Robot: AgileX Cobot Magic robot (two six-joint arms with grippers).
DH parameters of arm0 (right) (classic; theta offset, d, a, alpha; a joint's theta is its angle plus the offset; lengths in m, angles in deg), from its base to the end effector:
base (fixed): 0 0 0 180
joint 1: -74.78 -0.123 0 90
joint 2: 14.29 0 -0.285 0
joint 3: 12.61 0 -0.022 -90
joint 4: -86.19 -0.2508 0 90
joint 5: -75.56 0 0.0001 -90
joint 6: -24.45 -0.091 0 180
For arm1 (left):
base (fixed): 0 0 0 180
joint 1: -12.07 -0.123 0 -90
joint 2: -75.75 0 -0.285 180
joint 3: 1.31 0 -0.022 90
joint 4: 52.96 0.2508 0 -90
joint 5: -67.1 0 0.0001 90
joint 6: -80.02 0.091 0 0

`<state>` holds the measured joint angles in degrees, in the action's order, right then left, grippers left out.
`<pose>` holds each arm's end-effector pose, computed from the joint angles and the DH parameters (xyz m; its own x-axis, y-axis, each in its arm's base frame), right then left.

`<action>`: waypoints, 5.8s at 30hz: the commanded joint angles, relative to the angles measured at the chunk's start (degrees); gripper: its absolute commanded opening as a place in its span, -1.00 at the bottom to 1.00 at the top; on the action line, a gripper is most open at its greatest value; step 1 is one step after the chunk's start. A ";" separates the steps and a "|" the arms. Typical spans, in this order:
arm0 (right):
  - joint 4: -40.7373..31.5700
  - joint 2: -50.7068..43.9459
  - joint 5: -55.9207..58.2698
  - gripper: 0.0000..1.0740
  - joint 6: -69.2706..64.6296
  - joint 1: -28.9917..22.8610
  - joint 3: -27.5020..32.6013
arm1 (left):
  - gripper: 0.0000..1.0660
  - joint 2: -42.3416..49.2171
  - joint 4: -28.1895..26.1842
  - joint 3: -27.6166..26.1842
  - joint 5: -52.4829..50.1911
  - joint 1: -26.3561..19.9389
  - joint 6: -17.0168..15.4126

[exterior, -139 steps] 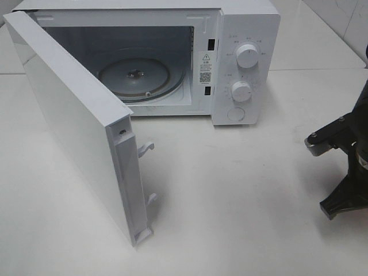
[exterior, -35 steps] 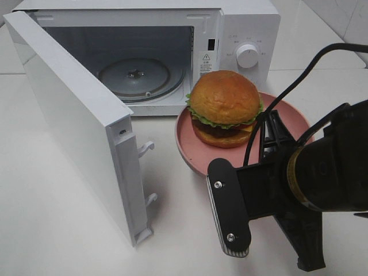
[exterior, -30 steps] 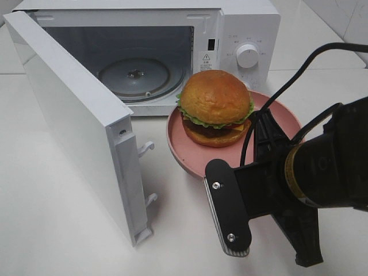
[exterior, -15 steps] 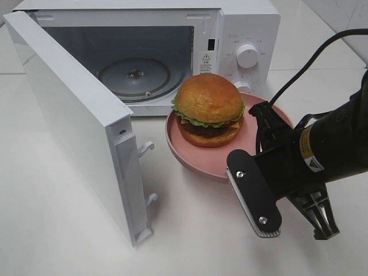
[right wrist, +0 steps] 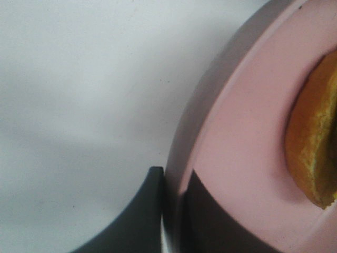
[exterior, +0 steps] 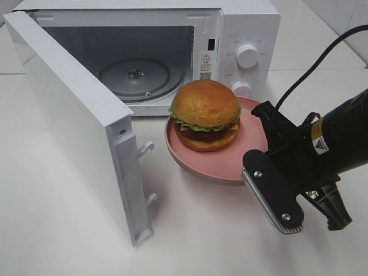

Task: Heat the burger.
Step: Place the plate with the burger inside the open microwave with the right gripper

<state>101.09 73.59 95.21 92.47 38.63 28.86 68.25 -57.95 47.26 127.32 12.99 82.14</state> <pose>0.2023 0.1380 0.1885 0.4512 -0.8924 0.0008 -0.7570 -0.3832 -0.5293 -0.0055 -0.0068 0.2783 -0.4419 0.0008 -0.8971 0.0809 0.9960 -0.0390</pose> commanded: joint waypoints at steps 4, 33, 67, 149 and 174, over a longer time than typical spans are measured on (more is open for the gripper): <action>-15.70 -0.69 -4.87 -1.00 22.23 3.04 -0.46 | 0.62 1.38 -0.29 0.06 -0.86 0.23 -0.06; -26.81 0.11 -8.71 -1.00 32.83 3.32 -1.89 | 0.62 1.38 -0.29 0.06 -0.86 0.23 -0.06; -24.41 14.44 -6.70 -1.00 33.29 1.09 -17.25 | 0.62 1.38 -0.29 0.06 -0.86 0.23 -0.06; -12.55 47.84 9.68 -1.00 12.72 -0.23 -67.04 | 0.62 1.38 -0.29 0.06 -0.86 0.23 0.17; -8.94 55.52 9.45 -0.88 7.05 -0.17 -78.21 | 0.62 1.38 -0.29 0.06 -0.86 0.23 0.17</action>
<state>91.92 129.97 107.93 100.31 38.57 -48.26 68.25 -57.95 47.26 127.32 12.99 82.26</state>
